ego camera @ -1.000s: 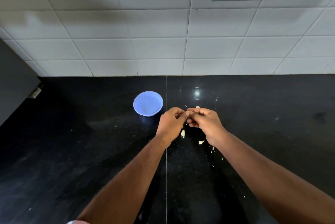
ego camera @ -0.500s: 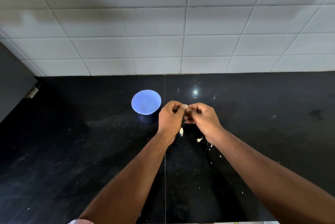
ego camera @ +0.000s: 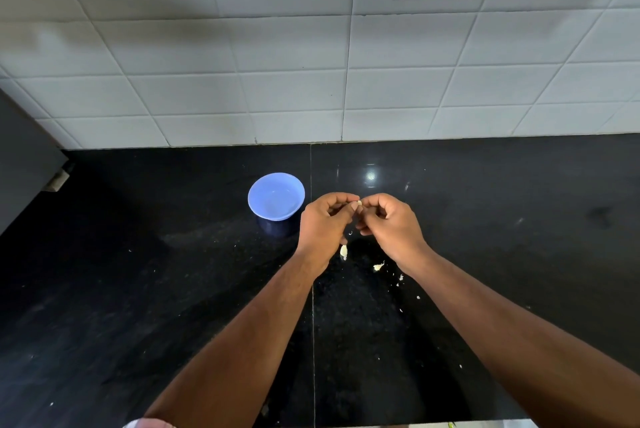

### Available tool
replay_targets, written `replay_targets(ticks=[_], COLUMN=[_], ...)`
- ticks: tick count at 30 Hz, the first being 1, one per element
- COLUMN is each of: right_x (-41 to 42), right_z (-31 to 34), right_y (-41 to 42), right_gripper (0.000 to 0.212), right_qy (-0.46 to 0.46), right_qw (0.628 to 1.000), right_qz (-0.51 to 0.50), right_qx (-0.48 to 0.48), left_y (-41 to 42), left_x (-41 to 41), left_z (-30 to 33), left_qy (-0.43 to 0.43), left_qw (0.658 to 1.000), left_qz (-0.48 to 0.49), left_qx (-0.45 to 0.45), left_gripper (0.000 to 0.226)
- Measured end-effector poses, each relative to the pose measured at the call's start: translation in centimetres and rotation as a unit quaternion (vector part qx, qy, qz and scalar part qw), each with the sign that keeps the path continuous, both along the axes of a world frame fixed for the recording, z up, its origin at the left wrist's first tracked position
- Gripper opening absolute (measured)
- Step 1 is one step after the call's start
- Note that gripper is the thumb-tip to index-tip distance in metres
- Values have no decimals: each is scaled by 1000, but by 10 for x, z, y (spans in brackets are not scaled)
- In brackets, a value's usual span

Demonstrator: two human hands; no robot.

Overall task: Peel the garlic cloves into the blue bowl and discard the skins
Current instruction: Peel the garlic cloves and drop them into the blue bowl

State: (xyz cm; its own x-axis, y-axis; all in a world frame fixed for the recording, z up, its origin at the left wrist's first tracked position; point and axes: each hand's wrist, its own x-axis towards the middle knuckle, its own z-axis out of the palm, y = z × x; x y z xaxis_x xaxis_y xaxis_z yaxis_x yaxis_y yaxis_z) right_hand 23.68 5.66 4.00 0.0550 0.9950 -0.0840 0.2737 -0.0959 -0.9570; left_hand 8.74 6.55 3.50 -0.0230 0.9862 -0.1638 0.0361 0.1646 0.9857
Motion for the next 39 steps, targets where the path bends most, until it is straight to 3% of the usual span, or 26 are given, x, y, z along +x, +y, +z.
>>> replay_targets(ticks=[5, 10, 24, 33, 39], right_x=[-3, -5, -6, -3, 0], right_z=[4, 6, 8, 15, 15], right_y=[-4, -6, -3, 0, 1], right_gripper=[21, 19, 13, 14, 9], right_qy=[73, 110, 105, 103, 128], right_qw=[997, 993, 993, 992, 983], right_qz=[-13, -35, 11, 6, -1], right_qx=[-8, -11, -47, -74, -132], left_y=[-2, -2, -7, -10, -14], left_x=[1, 0, -8, -15, -20], left_z=[1, 5, 6, 4, 8], left_qy=[-21, -16, -9, 52, 156], left_qw=[1000, 1000, 1000, 998, 985], left_qz=[-3, -10, -11, -12, -55], left_qx=[-2, 4, 3, 13, 57], left_gripper=[10, 6, 6, 9, 8])
